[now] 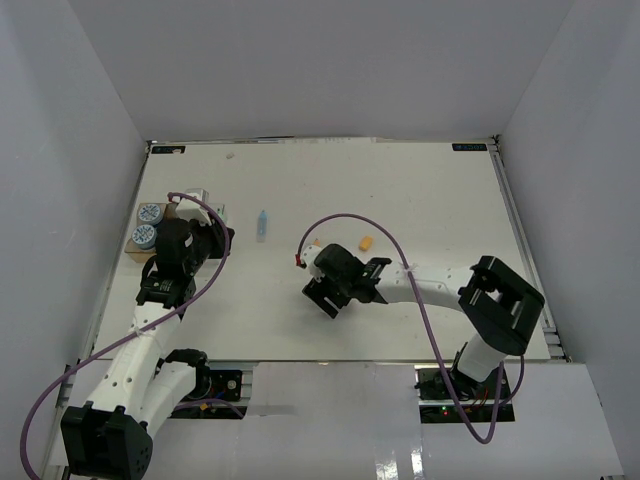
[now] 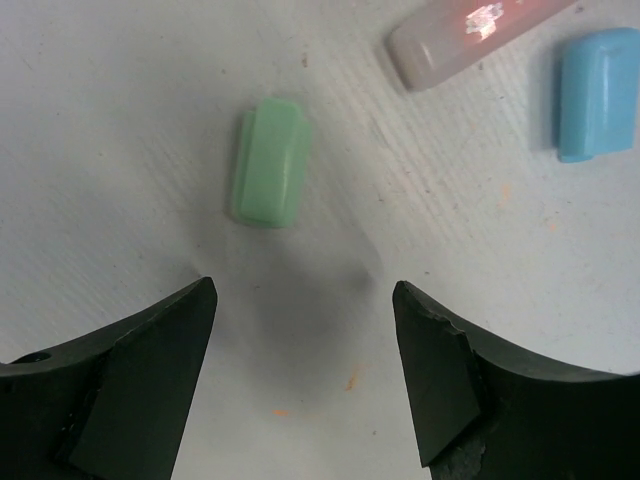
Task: Sort the stationery into containers
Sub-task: Move the pen cap to the center of the board.
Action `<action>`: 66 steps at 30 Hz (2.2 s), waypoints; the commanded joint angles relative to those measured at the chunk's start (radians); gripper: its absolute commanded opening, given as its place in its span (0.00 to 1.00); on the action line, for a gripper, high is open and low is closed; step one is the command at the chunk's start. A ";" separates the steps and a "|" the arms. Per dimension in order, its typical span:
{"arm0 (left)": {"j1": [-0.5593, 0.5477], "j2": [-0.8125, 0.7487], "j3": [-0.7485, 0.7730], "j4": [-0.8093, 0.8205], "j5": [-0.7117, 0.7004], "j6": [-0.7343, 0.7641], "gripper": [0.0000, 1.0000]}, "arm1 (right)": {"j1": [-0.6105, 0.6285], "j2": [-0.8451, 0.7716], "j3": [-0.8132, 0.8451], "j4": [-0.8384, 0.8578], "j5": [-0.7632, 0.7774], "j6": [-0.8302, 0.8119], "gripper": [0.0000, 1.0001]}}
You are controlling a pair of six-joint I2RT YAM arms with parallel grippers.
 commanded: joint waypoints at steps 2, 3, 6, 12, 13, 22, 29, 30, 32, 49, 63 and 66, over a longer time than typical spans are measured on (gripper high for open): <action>0.005 -0.002 -0.002 0.018 0.012 0.005 0.02 | 0.018 0.057 0.049 0.022 -0.002 0.025 0.78; 0.005 0.000 -0.003 0.018 0.013 0.004 0.02 | 0.018 0.066 0.057 0.025 0.012 0.025 0.78; 0.006 -0.002 0.000 0.018 0.010 0.005 0.02 | 0.018 0.086 0.068 0.031 0.042 0.025 0.78; 0.006 0.003 -0.002 0.019 0.015 0.007 0.02 | 0.016 0.117 0.086 0.042 0.052 0.025 0.78; 0.005 0.003 0.000 0.019 0.013 0.005 0.02 | 0.015 0.121 0.088 0.043 0.055 0.025 0.78; 0.006 0.003 -0.002 0.019 0.020 0.005 0.02 | -0.027 0.109 0.065 0.042 0.101 0.054 0.77; 0.006 0.003 0.000 0.019 0.021 0.005 0.02 | -0.073 0.092 0.062 0.043 0.113 0.048 0.77; 0.006 0.003 0.000 0.019 0.021 0.005 0.02 | -0.076 0.095 0.071 0.043 0.116 0.046 0.77; 0.005 0.003 -0.002 0.019 0.021 0.005 0.02 | -0.082 0.105 0.082 0.043 0.114 0.045 0.77; 0.006 0.010 0.000 0.025 0.049 0.004 0.02 | -0.111 0.212 0.229 0.060 0.065 0.040 0.77; 0.006 0.009 0.000 0.028 0.067 0.004 0.02 | -0.103 0.212 0.347 -0.041 0.094 0.198 0.76; 0.006 0.009 0.000 0.027 0.069 0.002 0.02 | -0.082 0.207 0.344 -0.034 0.098 0.244 0.76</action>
